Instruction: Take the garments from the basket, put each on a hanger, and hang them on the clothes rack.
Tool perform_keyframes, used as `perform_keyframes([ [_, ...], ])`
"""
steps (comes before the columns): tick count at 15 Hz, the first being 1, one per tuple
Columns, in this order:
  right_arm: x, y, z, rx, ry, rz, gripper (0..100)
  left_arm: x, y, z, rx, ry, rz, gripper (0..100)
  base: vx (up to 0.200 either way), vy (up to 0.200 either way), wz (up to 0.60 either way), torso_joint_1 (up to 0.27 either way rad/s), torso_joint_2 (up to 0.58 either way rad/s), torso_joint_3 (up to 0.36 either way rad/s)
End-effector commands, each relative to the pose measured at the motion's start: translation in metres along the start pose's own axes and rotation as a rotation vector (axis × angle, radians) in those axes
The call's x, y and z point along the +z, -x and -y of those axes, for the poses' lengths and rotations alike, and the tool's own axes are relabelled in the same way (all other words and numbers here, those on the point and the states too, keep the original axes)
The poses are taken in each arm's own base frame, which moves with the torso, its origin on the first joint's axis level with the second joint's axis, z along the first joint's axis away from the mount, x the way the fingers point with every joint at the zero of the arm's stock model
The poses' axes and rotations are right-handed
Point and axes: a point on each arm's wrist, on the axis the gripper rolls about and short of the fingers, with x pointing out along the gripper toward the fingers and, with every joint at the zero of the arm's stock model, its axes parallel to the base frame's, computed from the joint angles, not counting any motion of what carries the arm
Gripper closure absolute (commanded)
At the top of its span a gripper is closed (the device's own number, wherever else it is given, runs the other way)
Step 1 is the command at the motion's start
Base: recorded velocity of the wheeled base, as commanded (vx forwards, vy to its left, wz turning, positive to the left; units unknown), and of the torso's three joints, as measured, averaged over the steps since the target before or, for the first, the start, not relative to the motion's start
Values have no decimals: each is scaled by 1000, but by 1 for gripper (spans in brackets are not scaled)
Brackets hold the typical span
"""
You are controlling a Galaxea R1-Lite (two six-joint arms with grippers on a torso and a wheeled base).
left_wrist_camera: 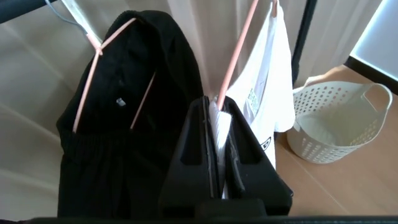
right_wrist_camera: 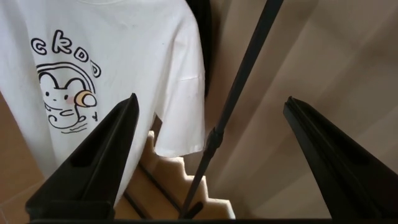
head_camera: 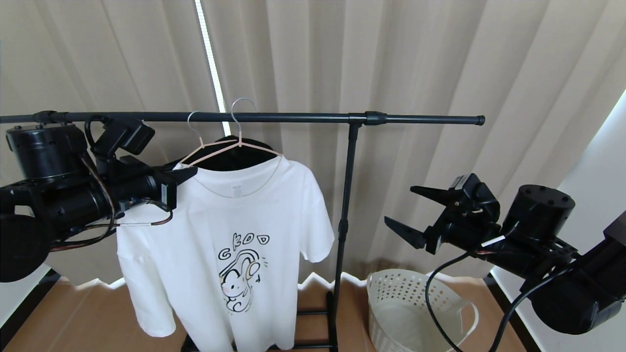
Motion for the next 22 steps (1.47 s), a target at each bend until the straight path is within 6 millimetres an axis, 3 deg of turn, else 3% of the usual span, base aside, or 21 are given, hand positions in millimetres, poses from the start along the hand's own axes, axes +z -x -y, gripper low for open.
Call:
perform_keyframes([
  [1, 0, 0, 0, 1, 0, -1, 0, -4, -23, -1, 13, 40, -19, 100, 0, 0, 0, 0, 0, 0],
  [5, 1, 1, -1, 0, 2, 3, 0, -3, -51, -4, 61, 126, -20, 100, 0, 0, 0, 0, 0, 0],
  [22, -1, 1, -1, 2, -2, -5, 0, -24, -82, 0, 42, 232, -16, 100, 0, 0, 0, 0, 0, 0],
])
